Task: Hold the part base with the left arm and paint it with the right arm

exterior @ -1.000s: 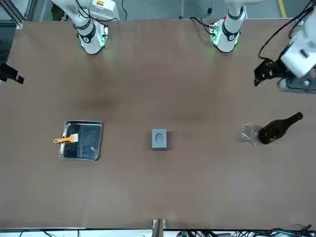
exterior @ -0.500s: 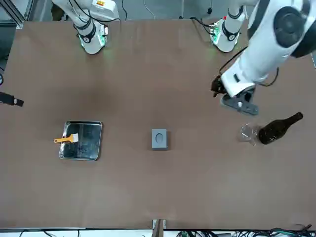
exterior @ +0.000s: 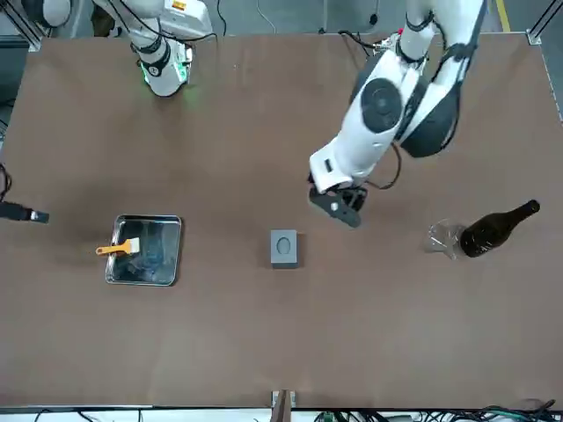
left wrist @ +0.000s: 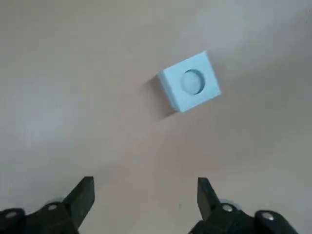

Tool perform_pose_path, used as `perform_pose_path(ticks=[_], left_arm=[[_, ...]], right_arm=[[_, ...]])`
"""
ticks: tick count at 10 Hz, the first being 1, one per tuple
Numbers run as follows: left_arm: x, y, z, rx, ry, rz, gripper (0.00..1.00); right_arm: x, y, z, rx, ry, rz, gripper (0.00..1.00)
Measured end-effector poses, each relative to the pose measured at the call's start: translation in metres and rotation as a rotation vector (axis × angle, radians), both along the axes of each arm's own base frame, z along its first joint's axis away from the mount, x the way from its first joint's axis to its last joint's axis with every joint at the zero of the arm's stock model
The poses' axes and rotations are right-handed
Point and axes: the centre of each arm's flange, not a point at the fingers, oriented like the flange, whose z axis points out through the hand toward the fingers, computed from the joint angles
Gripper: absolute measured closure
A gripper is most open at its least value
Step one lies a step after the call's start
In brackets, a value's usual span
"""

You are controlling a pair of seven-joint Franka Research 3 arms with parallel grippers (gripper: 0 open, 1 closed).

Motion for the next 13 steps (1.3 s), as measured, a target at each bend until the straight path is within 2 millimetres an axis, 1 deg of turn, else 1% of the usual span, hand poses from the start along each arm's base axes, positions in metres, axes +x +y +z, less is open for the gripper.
perform_pose_path(ticks=[1, 2, 3, 4, 5, 7, 8, 9, 10, 11, 13], left_arm=[[0.001, -0.013, -0.021, -0.012, -0.001, -0.004, 0.15], [0.001, -0.025, -0.042, -0.021, 0.001, -0.012, 0.30], [-0.001, -0.036, -0.060, -0.025, 0.008, -0.023, 0.42], [0.000, -0.043, -0.075, -0.035, 0.004, -0.025, 0.47], [0.004, -0.048, -0.089, -0.058, -0.016, -0.019, 0.64], [0.012, -0.052, -0.113, -0.086, -0.038, -0.011, 0.78], [0.015, -0.052, -0.119, -0.094, -0.047, -0.012, 0.94], [0.018, -0.052, -0.126, -0.101, -0.058, -0.020, 0.99], [0.022, -0.051, -0.133, -0.107, -0.071, -0.041, 0.99], [0.026, -0.049, -0.139, -0.115, -0.087, -0.055, 0.98], [0.036, -0.043, -0.152, -0.125, -0.112, -0.050, 0.98]], right_arm=[[0.007, -0.001, -0.026, 0.035, -0.006, -0.008, 0.00], [0.013, 0.000, -0.050, 0.075, -0.018, -0.016, 0.00], [0.016, 0.001, -0.074, 0.113, -0.038, -0.024, 0.00], [0.018, -0.001, -0.096, 0.146, -0.056, -0.038, 0.00], [0.019, -0.002, -0.115, 0.174, -0.075, -0.046, 0.00], [0.021, -0.005, -0.150, 0.201, -0.103, -0.036, 0.00], [0.023, -0.006, -0.158, 0.196, -0.109, -0.024, 0.00], [0.026, -0.007, -0.162, 0.189, -0.131, 0.003, 0.00], [0.026, -0.007, -0.169, 0.186, -0.166, 0.043, 0.00], [0.023, -0.006, -0.179, 0.192, -0.209, 0.093, 0.00], [0.017, -0.002, -0.195, 0.219, -0.260, 0.170, 0.00]])
